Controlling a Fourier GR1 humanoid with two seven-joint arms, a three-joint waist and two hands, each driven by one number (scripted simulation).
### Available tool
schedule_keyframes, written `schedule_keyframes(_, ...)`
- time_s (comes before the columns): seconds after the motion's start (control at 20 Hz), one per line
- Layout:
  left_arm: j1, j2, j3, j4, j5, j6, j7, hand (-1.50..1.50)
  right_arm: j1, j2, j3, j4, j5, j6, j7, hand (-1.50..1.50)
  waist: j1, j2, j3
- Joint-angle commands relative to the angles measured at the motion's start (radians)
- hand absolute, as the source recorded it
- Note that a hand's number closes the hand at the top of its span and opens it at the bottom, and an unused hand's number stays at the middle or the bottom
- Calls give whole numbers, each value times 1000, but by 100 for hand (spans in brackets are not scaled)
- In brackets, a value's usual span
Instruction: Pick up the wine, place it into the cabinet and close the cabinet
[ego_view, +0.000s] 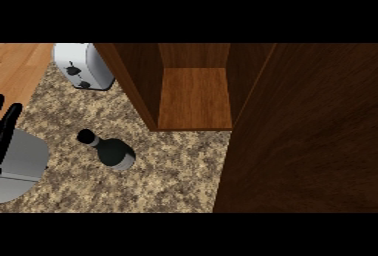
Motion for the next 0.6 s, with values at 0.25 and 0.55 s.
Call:
schedule_keyframes(0.25,59,-14,34,112,33,-85,-135,-150,-22,-66,50,-192,176,-59,136,-150,-1,-1,-1)
schedule_keyframes(0.55,56,-43,23,246,-17,-94,-223,-150,-62,-83,65,-184,192,-108,161,-150,-6,-1,-1)
